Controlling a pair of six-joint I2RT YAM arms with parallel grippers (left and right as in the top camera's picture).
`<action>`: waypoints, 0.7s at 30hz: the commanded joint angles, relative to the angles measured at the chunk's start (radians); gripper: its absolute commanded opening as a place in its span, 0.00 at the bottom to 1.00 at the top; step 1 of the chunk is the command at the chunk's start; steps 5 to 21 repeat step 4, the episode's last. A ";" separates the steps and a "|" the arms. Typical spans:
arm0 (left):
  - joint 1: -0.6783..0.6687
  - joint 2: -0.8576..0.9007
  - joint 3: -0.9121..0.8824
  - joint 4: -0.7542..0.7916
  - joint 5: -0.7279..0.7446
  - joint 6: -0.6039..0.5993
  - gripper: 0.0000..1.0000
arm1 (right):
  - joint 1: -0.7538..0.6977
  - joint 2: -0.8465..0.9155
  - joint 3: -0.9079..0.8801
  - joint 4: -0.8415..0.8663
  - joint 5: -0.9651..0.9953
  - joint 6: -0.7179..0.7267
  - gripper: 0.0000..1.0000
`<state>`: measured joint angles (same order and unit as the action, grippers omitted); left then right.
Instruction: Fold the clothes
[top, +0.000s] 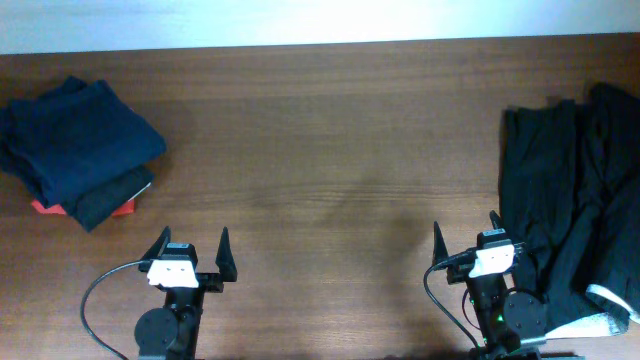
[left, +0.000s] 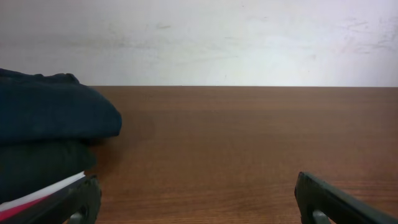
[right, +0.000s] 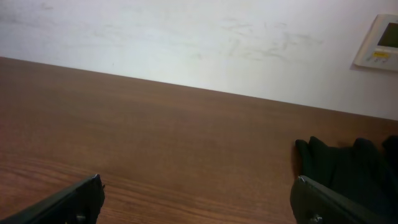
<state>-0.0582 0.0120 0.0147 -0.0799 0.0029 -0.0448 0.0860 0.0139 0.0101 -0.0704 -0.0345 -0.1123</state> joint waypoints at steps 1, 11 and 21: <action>-0.001 -0.006 -0.005 -0.003 0.004 0.015 0.99 | 0.006 -0.008 -0.005 -0.004 -0.009 -0.003 0.99; -0.001 -0.006 -0.005 -0.003 0.004 0.015 0.99 | 0.006 -0.008 -0.005 -0.004 -0.009 -0.003 0.99; -0.001 -0.006 -0.005 -0.003 0.004 0.015 0.99 | 0.006 -0.008 -0.005 -0.004 -0.009 -0.003 0.99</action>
